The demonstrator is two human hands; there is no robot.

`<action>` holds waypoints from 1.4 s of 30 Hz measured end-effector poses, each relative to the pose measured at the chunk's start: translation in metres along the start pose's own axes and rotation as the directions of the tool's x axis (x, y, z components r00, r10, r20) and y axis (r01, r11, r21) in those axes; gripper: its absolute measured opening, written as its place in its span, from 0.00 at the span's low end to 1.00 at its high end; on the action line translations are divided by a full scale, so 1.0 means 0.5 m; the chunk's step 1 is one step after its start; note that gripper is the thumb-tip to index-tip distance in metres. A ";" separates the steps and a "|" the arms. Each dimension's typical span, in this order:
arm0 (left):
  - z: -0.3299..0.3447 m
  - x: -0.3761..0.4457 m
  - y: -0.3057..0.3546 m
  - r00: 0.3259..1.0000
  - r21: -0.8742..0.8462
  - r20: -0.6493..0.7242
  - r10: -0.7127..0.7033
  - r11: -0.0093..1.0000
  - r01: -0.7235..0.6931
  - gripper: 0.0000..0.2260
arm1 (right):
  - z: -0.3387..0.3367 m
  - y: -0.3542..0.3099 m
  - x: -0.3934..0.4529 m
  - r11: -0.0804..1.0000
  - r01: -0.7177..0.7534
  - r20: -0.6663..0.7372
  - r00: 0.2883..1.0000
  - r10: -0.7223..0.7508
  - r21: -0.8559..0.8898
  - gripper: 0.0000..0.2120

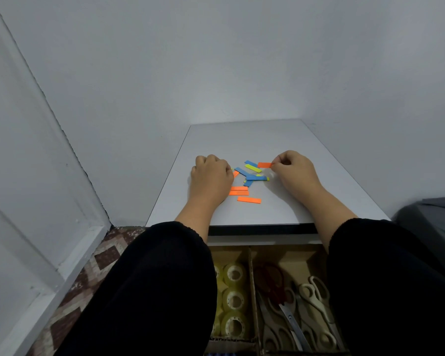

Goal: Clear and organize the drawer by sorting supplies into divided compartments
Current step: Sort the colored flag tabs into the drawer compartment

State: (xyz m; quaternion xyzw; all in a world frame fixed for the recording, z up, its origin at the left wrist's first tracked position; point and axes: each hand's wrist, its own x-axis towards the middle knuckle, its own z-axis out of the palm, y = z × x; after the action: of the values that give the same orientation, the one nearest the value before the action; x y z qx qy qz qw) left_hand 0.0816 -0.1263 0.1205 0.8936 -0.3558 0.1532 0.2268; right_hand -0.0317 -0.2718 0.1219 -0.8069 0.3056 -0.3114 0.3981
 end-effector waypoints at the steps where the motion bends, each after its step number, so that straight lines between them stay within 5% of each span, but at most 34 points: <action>1: 0.000 0.000 0.001 1.000 0.001 -0.003 0.004 1.000 -0.004 0.13 | 0.000 -0.001 -0.001 1.000 0.012 0.003 1.000 -0.012 0.002 0.05; 8: 0.001 0.000 0.001 0.999 0.050 -0.007 0.046 0.998 -0.046 0.13 | -0.010 -0.020 -0.022 0.987 0.058 0.108 0.991 -0.075 0.149 0.05; 12: 0.003 -0.002 0.001 0.997 0.077 -0.036 0.064 0.995 -0.061 0.14 | -0.007 -0.020 -0.028 0.997 0.078 0.212 0.974 -0.080 0.018 0.05; 28: -0.010 -0.008 0.006 0.984 0.128 -0.175 -0.037 0.990 0.060 0.13 | -0.007 -0.018 -0.021 0.996 0.092 0.194 0.977 -0.094 0.018 0.04; 31: -0.015 -0.007 0.003 0.979 0.021 -0.185 -0.083 0.996 0.089 0.12 | -0.006 -0.021 -0.024 0.995 0.097 0.202 0.974 -0.101 0.028 0.05; 36: -0.030 -0.039 -0.001 0.998 -0.360 0.002 -0.057 0.931 0.054 0.11 | -0.015 -0.032 -0.036 0.994 0.078 0.270 0.958 -0.094 0.072 0.08; 42: -0.050 -0.079 -0.006 0.994 -0.403 0.086 -0.065 0.911 0.094 0.08 | -0.020 -0.027 -0.039 0.989 0.138 0.338 0.934 -0.112 -0.053 0.12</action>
State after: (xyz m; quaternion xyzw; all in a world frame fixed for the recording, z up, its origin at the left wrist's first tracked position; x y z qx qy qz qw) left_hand 0.0533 -0.0892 0.1238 0.8456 -0.3510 0.0351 0.4007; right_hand -0.0478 -0.2552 0.1329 -0.8804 0.1935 -0.1828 0.3925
